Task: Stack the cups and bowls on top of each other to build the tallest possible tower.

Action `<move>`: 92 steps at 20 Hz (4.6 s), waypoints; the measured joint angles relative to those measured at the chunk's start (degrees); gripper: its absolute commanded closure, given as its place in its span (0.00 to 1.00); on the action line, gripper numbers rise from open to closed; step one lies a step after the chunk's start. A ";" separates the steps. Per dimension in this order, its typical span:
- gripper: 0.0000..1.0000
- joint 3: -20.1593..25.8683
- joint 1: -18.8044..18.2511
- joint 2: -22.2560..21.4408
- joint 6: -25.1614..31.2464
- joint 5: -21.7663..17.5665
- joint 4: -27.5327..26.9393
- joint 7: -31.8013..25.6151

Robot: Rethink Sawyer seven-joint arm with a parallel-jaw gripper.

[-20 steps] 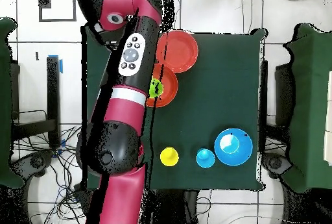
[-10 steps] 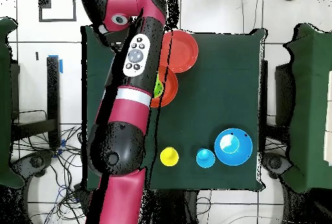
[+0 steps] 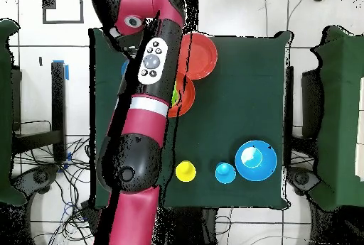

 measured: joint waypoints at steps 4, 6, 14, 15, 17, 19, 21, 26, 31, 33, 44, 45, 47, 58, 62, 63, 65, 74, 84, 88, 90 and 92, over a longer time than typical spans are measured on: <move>1.00 0.86 -0.01 -0.09 0.00 -0.08 0.01 0.00; 1.00 1.05 0.00 -0.19 0.00 -0.51 0.01 0.00; 1.00 1.93 0.00 -0.37 0.00 -3.39 0.02 0.00; 1.00 1.98 0.00 -0.39 0.00 -3.79 0.02 -0.01; 1.00 2.02 0.00 -0.39 0.01 -4.00 0.01 -0.01; 1.00 2.04 0.00 -0.39 0.00 -4.06 0.01 -0.01; 1.00 2.07 0.00 -0.39 0.00 -4.14 0.02 -0.01; 1.00 2.21 0.00 -0.39 0.00 -4.22 0.02 -0.01; 1.00 2.27 -0.02 -0.42 0.00 -4.38 0.02 -0.05; 1.00 2.27 -0.06 -0.42 0.00 -4.40 0.02 -0.06; 1.00 2.60 -1.34 -0.43 0.00 -4.70 0.02 -0.34; 1.00 2.86 -1.36 -0.44 0.00 -4.89 0.02 -0.47; 1.00 3.49 -1.37 -0.48 0.00 -5.42 0.02 -0.81; 1.00 8.65 -0.59 -1.57 0.00 -11.68 0.32 -4.01; 1.00 13.85 2.09 -3.12 0.01 -17.58 3.04 -5.01; 1.00 15.12 2.99 -3.64 0.01 -19.16 4.10 -5.10; 1.00 17.32 4.62 -4.58 0.01 -21.94 6.04 -5.23; 1.00 24.43 10.08 -8.20 0.01 -29.78 12.20 -5.29; 1.00 29.18 10.25 -9.27 0.01 -33.37 13.40 -5.29; 1.00 31.12 9.70 -9.46 0.00 -34.98 13.46 -5.29; 1.00 31.69 9.64 -9.53 0.01 -35.36 13.51 -5.29; 1.00 32.77 9.66 -9.64 0.01 -36.40 13.53 -5.29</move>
